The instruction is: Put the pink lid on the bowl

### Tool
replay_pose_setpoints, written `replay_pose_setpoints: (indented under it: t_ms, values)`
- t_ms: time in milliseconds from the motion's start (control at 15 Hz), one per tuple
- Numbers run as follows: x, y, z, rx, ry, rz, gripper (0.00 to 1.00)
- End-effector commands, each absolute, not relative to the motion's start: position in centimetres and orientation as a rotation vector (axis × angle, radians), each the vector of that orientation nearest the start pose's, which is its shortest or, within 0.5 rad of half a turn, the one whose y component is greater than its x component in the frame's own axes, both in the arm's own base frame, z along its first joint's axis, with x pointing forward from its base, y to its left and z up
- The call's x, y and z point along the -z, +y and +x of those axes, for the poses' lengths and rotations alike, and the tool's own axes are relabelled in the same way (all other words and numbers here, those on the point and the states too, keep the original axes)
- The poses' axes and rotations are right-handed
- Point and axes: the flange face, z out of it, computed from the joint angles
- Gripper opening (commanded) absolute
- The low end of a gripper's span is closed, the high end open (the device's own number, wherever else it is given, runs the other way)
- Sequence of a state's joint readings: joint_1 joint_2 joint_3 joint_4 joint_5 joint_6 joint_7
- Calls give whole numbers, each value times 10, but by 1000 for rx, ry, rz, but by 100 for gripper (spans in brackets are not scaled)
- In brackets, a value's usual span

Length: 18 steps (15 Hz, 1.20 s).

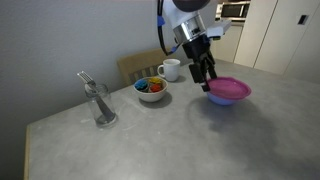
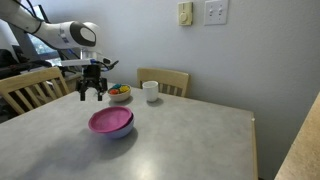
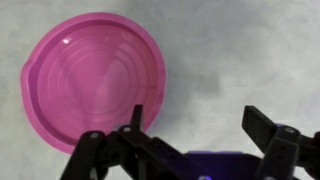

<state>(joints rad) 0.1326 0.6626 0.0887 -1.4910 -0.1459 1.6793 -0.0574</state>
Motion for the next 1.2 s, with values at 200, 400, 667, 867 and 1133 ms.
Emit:
replay_pose_setpoints:
  t_ms: [200,400,667,867,1133]
  values:
    - [-338,174,595,-526,-679,-2979,100]
    - [-364,195,572,-482,-747,-2921,100]
    - [-377,218,546,-449,-855,-2840,100]
    - [-378,229,552,-459,-881,-2819,100]
    - [-371,238,546,-445,-942,-2778,100]
